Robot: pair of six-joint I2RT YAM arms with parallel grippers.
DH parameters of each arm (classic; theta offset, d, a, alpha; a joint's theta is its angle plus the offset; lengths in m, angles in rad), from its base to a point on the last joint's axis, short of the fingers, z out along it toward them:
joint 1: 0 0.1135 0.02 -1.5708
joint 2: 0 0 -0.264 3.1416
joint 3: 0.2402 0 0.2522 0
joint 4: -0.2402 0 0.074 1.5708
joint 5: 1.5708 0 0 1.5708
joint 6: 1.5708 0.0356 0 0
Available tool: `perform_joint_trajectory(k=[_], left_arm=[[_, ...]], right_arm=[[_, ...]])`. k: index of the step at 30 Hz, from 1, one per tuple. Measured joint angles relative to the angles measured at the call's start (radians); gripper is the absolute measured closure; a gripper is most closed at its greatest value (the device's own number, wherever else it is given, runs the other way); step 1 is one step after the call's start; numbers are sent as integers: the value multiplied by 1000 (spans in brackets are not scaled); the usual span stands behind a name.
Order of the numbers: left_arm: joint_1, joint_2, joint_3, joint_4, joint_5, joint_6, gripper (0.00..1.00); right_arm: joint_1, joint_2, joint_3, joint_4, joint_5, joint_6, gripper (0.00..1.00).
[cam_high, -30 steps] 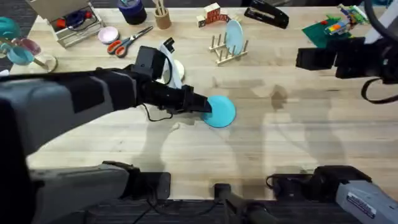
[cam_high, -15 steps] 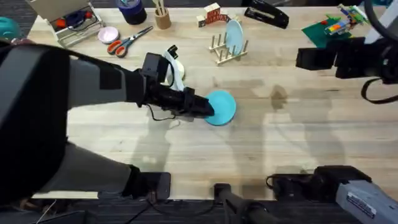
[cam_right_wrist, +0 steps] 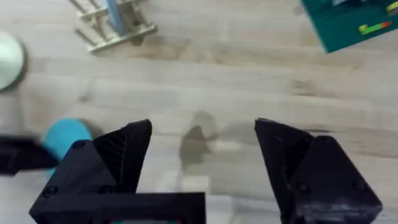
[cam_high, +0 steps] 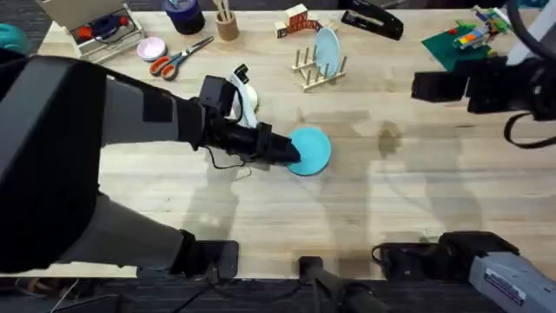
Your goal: Pick up the plates from the table one by one and place each into a slot on the dish rack.
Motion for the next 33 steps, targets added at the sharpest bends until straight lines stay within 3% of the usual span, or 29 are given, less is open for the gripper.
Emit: perform_joint_trajectory(k=[4,11,18,33], left_arm=[[0,0,0,1,0,0,957],[0,0,0,10,-5,-12,959],[0,0,0,16,-10,-25,959],[0,0,0,18,-12,-49,960]], right_arm=[[0,26,4,-65,-122,0,5],[0,183,5,-92,-357,0,6],[1,323,5,-92,-520,-20,6],[64,440,5,-89,-589,-68,6]])
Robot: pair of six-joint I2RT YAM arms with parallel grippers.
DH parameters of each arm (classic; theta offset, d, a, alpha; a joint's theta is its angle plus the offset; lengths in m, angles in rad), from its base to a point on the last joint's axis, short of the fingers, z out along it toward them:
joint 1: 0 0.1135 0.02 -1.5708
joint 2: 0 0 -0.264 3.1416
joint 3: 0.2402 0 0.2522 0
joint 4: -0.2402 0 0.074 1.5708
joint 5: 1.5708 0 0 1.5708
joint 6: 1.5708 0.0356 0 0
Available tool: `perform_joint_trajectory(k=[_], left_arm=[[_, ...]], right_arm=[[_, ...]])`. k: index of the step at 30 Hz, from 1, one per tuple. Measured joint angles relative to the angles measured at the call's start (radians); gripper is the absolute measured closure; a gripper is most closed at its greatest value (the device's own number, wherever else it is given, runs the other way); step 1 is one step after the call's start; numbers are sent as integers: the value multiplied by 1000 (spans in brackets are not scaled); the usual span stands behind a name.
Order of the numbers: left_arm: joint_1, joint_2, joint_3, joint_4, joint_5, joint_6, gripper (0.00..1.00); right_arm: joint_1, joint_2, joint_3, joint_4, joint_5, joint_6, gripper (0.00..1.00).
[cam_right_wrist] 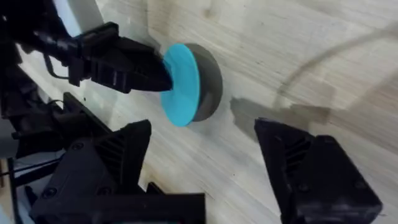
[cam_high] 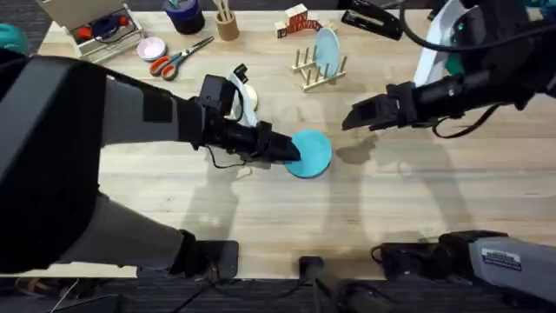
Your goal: Pick up the plates from the table one by one and place each into a slot on the dish rack.
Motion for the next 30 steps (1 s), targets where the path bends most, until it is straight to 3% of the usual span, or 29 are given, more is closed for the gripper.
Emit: perform_joint_trajectory(k=[16,25,28,30], left_arm=[[0,0,0,0,0,0,960],[0,0,0,0,0,0,960],[0,0,0,0,0,0,959],[0,0,0,0,0,0,960]], right_arm=[[145,197,0,96,-23,13,6],[211,312,0,178,-100,32,53],[214,328,0,192,-117,40,113],[220,331,0,198,-129,43,233]])
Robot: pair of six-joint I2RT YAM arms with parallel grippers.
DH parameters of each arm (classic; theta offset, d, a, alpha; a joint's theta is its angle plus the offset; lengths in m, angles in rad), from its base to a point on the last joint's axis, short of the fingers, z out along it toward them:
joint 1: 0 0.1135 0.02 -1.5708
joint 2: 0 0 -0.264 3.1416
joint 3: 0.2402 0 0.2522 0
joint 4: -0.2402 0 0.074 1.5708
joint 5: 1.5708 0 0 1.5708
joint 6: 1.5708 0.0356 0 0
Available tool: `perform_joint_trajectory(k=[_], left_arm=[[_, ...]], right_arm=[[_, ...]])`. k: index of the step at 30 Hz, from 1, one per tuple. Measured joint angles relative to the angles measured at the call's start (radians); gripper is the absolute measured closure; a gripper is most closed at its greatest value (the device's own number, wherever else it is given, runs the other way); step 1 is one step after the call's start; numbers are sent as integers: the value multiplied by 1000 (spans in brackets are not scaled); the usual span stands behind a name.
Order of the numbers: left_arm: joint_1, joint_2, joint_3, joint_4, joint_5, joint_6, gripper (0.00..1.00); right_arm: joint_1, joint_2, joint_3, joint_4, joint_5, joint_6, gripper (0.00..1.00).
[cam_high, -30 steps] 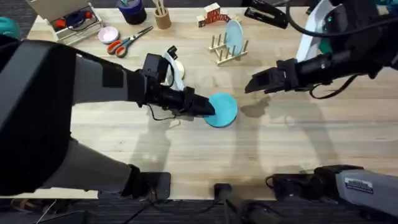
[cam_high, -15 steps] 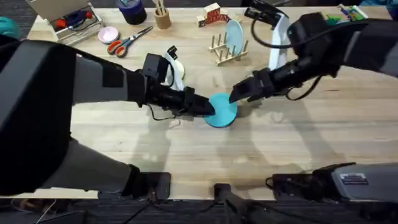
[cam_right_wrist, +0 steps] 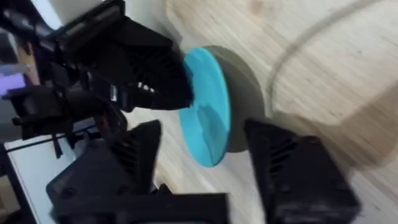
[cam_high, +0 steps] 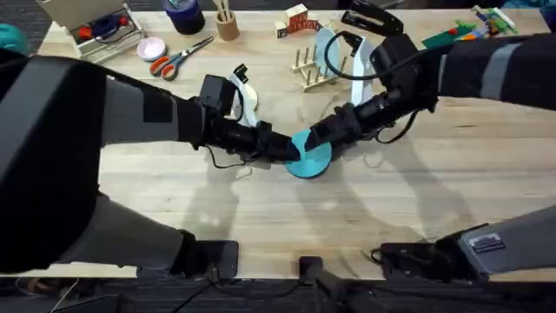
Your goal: Pick up the plates from the table one by one and place each into a slot on the dish rack.
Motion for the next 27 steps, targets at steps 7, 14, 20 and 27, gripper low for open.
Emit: perform_joint_trajectory(k=[7,14,20,27], left_arm=[[4,0,0,-2,5,0,959],[2,-60,-2,-29,-44,0,960],[2,-242,-2,-141,-167,1,960],[2,-476,40,-431,-417,4,960]], right_arm=[[0,7,0,8,-2,11,963],[-2,-12,3,3,-4,11,970],[-1,-115,77,-67,92,3,970],[-1,-184,271,-225,232,-44,970]])
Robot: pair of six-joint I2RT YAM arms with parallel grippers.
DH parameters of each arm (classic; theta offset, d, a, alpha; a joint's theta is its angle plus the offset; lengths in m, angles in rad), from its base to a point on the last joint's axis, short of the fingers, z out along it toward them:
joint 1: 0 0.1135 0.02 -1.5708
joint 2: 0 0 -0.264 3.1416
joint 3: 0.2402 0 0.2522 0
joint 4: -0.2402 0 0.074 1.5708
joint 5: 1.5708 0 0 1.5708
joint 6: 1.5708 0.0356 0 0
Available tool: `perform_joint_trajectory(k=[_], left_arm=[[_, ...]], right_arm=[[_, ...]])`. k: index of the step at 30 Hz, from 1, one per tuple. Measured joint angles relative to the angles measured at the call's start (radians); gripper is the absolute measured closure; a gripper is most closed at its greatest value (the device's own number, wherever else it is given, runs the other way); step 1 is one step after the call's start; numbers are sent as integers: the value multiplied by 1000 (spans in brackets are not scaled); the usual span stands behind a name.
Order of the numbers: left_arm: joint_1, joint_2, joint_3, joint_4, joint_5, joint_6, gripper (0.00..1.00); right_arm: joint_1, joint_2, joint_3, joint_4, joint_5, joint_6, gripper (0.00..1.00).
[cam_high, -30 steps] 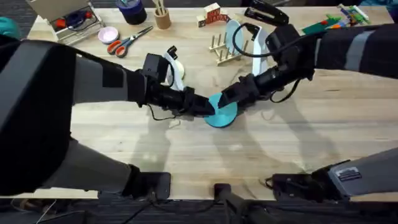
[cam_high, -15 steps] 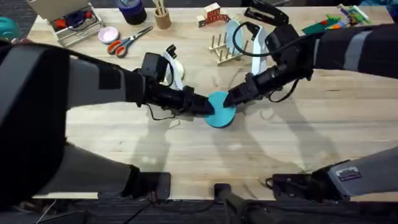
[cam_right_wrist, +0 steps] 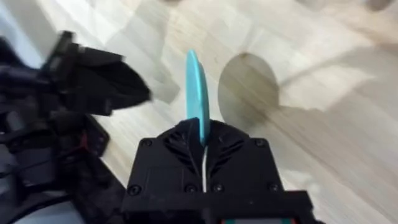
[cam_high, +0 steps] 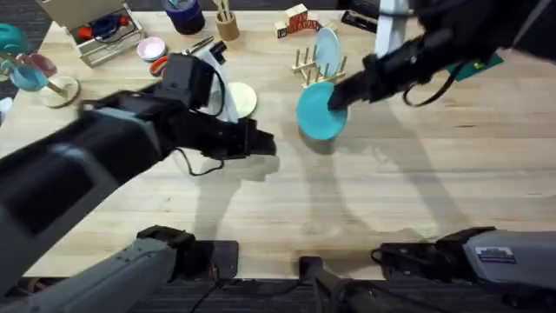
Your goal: Pick up the plates from the table one by one and place each into a slot on the dish rack.
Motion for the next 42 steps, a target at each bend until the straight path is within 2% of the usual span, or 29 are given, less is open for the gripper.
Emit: perform_joint_trajectory(k=[7,11,12,13,16,18,19,27,40,42], left_arm=[[0,-127,153,-246,-263,46,960],[0,-153,234,-339,-363,72,953],[0,-153,251,-357,-381,80,908],[0,-153,270,-376,-397,89,807],[0,-153,316,-422,-428,110,328],[0,-153,340,-435,-448,117,56],[0,-153,351,-442,-456,121,18],[0,-153,415,-466,-490,135,6],[0,-153,440,-474,-497,135,6],[0,-153,440,-474,-497,135,6]], right_arm=[[0,0,210,-155,180,-87,970],[0,0,303,-204,277,-133,970],[0,0,322,-212,304,-144,970],[0,0,337,-216,329,-153,970],[0,0,373,-218,391,-180,970],[0,0,394,-215,424,-198,970],[0,0,403,-212,438,-206,970],[0,30,509,-196,516,-243,971],[0,275,789,-182,533,-254,972],[0,294,802,-174,534,-253,972]])
